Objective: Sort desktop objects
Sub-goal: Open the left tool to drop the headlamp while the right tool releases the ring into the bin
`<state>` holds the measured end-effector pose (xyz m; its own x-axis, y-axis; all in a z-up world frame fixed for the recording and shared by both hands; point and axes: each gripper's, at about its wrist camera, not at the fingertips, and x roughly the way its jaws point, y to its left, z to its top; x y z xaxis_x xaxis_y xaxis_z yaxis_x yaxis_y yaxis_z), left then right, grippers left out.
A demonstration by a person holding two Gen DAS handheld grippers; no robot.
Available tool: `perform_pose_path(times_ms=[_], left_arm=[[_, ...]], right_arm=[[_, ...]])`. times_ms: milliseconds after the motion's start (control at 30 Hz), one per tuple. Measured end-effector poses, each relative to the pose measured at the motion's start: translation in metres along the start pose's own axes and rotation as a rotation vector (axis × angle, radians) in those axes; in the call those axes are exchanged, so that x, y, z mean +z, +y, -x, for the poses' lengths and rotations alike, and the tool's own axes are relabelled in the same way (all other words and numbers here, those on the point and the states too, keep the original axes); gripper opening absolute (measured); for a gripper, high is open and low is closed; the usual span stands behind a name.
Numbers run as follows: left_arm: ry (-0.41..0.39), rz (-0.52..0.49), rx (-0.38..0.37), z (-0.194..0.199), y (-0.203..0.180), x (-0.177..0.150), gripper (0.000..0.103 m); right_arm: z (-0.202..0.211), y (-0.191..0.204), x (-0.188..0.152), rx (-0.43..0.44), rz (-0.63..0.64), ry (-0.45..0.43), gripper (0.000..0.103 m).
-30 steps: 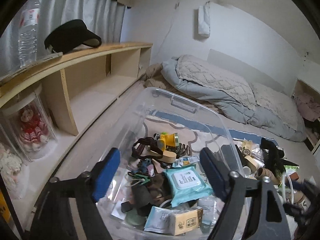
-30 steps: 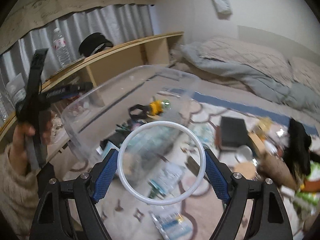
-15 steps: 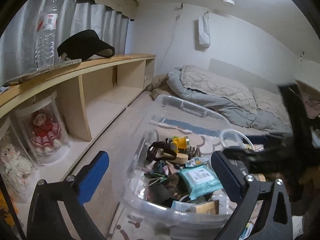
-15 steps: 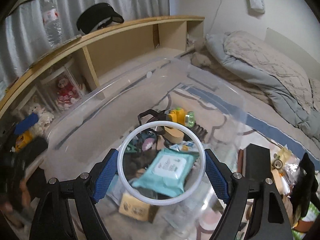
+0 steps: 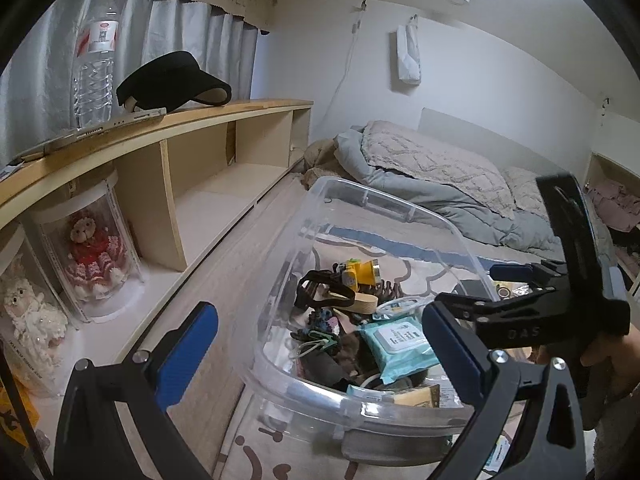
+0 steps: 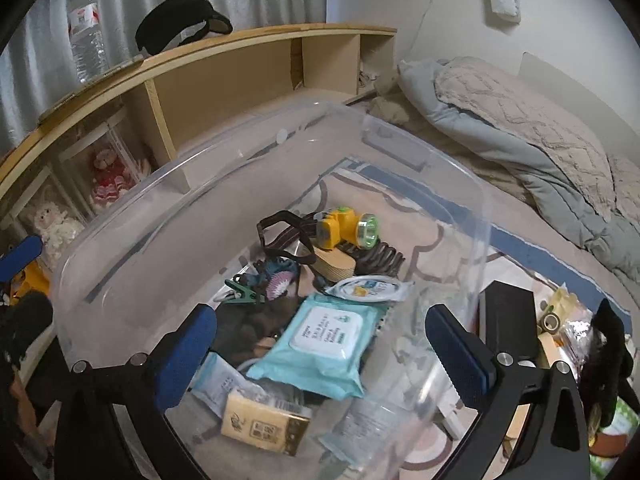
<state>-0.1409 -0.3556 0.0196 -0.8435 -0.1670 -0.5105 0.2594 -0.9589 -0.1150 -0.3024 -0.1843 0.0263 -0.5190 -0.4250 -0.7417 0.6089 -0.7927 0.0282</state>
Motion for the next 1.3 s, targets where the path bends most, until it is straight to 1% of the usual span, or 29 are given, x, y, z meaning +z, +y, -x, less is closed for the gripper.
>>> perform_pose_path(times_ms=[200,267,600,767,1033,1100,1200,1300], left_arm=[[-0.002,-0.011,-0.007,0.007,-0.011,0.000,0.103],[0.003,-0.016,-0.010,0.009,-0.015,0.000,0.103],[0.007,-0.019,-0.024,0.020,-0.036,-0.003,0.103],[0.001,-0.008,-0.040,0.033,-0.048,-0.007,0.103],[-0.021,-0.002,-0.036,0.057,-0.068,-0.009,0.103],[-0.025,0.000,-0.044,0.065,-0.074,-0.011,0.103],[-0.037,-0.019,-0.026,0.075,-0.086,-0.014,0.103],[-0.032,-0.022,-0.036,0.083,-0.098,-0.019,0.103]], right_arm=[[0.024,-0.014,-0.008,0.026,-0.047,-0.060,0.103],[0.037,-0.018,-0.012,0.025,-0.054,-0.106,0.103],[0.087,-0.027,-0.031,0.071,-0.034,-0.249,0.103],[0.108,-0.031,-0.044,0.071,-0.028,-0.292,0.103],[0.152,-0.038,-0.074,0.063,-0.020,-0.373,0.103],[0.161,-0.040,-0.082,0.062,-0.021,-0.386,0.103],[0.174,-0.046,-0.095,0.064,-0.029,-0.394,0.103],[0.186,-0.052,-0.107,0.050,-0.035,-0.403,0.103]])
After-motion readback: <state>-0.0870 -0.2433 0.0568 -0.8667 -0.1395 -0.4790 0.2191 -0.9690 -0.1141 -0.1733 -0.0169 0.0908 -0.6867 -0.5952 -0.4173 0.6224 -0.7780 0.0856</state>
